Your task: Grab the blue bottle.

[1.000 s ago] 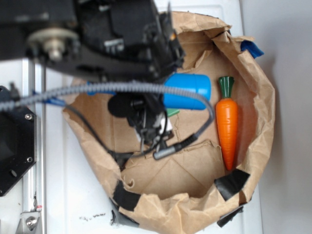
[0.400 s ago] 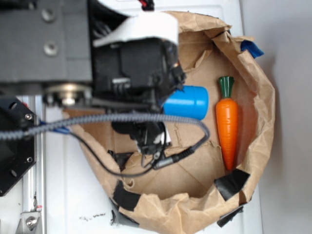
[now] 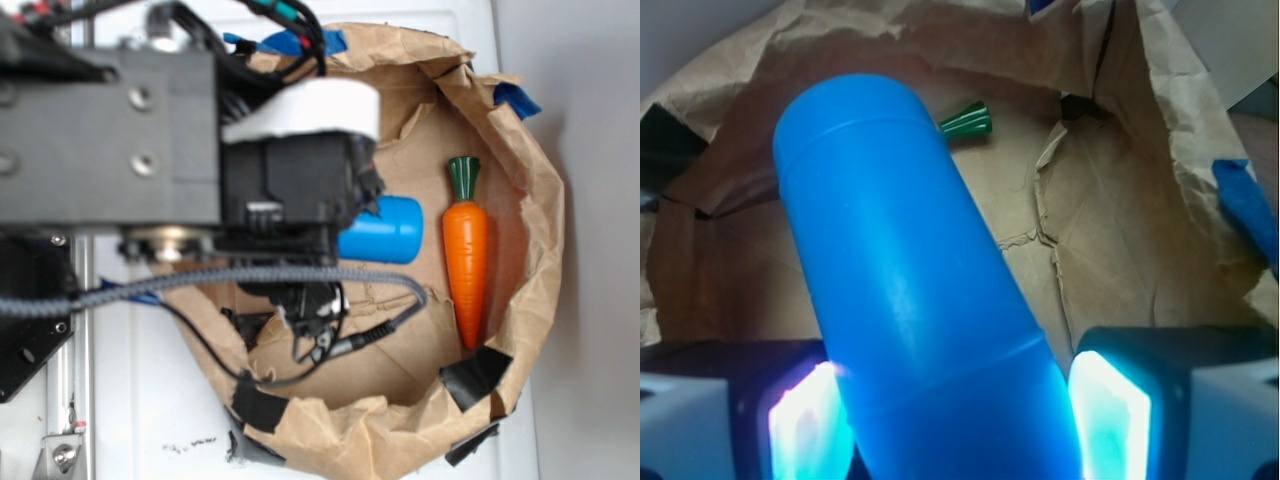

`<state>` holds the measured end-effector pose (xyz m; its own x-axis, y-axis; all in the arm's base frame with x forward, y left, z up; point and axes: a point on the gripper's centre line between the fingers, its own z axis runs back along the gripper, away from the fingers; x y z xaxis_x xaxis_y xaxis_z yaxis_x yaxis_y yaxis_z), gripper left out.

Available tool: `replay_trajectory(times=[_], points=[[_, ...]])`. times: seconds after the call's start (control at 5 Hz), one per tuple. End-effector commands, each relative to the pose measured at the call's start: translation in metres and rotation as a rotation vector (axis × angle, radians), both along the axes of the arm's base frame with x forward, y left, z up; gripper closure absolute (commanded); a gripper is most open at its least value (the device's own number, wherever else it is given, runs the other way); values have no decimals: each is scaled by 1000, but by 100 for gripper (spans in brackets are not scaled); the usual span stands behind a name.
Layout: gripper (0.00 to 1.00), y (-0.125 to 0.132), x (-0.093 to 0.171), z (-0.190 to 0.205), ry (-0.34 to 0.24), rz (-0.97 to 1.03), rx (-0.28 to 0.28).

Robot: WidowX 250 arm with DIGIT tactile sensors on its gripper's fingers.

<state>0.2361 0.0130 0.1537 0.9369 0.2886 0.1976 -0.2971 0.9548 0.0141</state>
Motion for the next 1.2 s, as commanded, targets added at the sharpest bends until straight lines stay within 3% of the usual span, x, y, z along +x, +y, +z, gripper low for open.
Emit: replay_trajectory(times=[0.0, 1.0], points=[[100, -15, 8, 4, -20, -11, -9], [100, -14, 10, 1, -10, -3, -12]])
